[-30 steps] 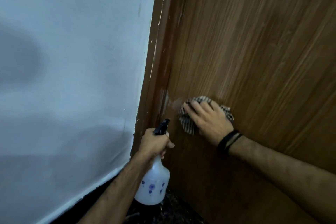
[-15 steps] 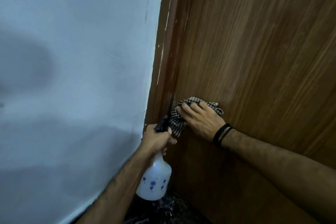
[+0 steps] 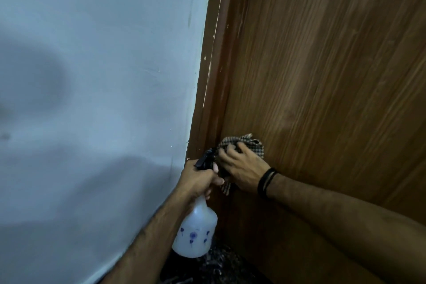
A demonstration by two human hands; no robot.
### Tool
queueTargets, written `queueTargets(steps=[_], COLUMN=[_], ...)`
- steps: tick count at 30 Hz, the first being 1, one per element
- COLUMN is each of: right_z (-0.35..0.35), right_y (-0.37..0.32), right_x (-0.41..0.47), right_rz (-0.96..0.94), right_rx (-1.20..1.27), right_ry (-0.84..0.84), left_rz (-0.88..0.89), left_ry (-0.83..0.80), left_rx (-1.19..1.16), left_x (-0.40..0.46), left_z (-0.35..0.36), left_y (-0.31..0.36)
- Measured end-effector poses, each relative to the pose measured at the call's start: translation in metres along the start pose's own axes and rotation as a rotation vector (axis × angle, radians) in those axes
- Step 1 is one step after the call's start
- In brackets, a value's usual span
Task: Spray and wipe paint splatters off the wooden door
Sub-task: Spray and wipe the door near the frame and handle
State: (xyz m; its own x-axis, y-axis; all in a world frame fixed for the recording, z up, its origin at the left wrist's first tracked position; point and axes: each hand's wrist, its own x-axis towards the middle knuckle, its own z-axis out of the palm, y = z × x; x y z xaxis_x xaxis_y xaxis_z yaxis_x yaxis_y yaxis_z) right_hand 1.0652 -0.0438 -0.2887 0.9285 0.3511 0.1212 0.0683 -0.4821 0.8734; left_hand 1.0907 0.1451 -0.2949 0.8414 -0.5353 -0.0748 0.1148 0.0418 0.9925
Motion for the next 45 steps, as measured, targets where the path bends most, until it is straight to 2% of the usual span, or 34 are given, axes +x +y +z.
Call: queueTargets(steps=[3,8,11,13,17,20,21,24,26,30,33,39,41,45], right_z=[-0.009,-0.047,-0.049,-0.036,-0.011,-0.017,-0.022,-0.043,-0.055,-0.088,-0.093,-0.091,-0.102,-0.134], right_y=[0.010,0.070,0.076,0.062,0.014,0.016,0.028,0.074,0.108,0.167,0.176,0.192,0.214,0.270], right_x=[0.009,0.025,0.024,0.020,0.000,-0.005,-0.003,0.006,0.011,0.030,0.037,0.024,0.027,0.032], right_rz=[-0.003,0.331,0.422,0.342,-0.086,-0.103,-0.061,0.170,0.319,0.562,0.574,0.275,0.318,0.537], right_rx=[-0.031,-0.019,-0.013,0.009,0.058,0.139,0.159,0.179,0.176,0.147,0.161,0.182,0.187,0.179], right_ry=[0.019,0.152,0.177,0.146,-0.042,-0.142,-0.123,0.123,0.228,0.332,0.330,0.377,0.419,0.435], left_rz=[0.004,0.029,0.020,0.016,0.013,0.031,0.045,0.092,0.127,0.179,0.222,0.286,0.308,0.358], left_ry=[-0.010,-0.008,-0.025,-0.030,-0.024,-0.025,-0.029,-0.048,-0.083,-0.138,-0.131,-0.156,-0.175,-0.164], left_rx=[-0.007,-0.024,-0.012,-0.003,0.007,0.018,0.026,0.088,0.135,0.237,0.235,0.201,0.141,0.080], left_x=[0.001,0.004,0.002,0.000,-0.004,-0.004,-0.003,-0.002,-0.003,-0.011,-0.018,-0.035,-0.036,-0.035], left_z=[-0.001,-0.002,-0.003,-0.003,-0.005,-0.005,-0.004,0.000,0.002,0.001,0.001,0.021,0.027,0.041], left_y=[0.006,0.008,0.006,0.005,0.007,0.019,0.026,0.057,0.086,0.153,0.204,0.268,0.277,0.299])
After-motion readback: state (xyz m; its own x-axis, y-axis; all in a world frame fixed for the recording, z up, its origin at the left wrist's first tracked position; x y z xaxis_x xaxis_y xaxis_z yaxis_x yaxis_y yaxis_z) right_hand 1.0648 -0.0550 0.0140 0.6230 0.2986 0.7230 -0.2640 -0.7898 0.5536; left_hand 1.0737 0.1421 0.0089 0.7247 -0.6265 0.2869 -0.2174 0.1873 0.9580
